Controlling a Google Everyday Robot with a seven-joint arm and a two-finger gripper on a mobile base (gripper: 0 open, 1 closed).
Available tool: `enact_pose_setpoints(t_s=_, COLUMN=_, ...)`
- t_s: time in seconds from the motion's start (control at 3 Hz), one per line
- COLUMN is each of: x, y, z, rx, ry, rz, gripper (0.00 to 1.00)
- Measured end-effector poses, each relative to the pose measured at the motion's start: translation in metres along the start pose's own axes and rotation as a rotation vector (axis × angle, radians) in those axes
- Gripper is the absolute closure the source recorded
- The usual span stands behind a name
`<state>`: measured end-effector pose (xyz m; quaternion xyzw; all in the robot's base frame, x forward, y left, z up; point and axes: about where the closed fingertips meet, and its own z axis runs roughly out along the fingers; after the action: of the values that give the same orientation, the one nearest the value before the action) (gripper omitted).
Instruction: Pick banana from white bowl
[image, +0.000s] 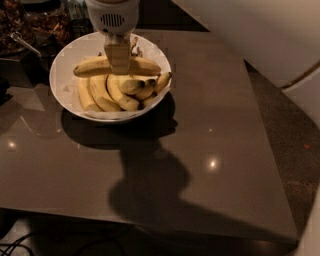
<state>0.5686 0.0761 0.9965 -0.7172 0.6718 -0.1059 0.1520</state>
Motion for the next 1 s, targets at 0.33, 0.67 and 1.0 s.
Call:
enact_pose_setpoints(t_s=0.33, x=0.003, y=0.005, z=-0.026, rx=0.041, ry=-0.038, rz=-0.019, gripper=1.0)
enact_pose_setpoints(t_s=0.67, x=0.001, y=0.004, z=-0.03, rx=0.056, ry=-0.048, rz=-0.019, gripper=1.0)
enact_pose_setpoints(t_s=1.0, x=-0.006, y=0.01, z=-0.049, rx=0.099, ry=-0.064, rz=-0.023, gripper=1.0)
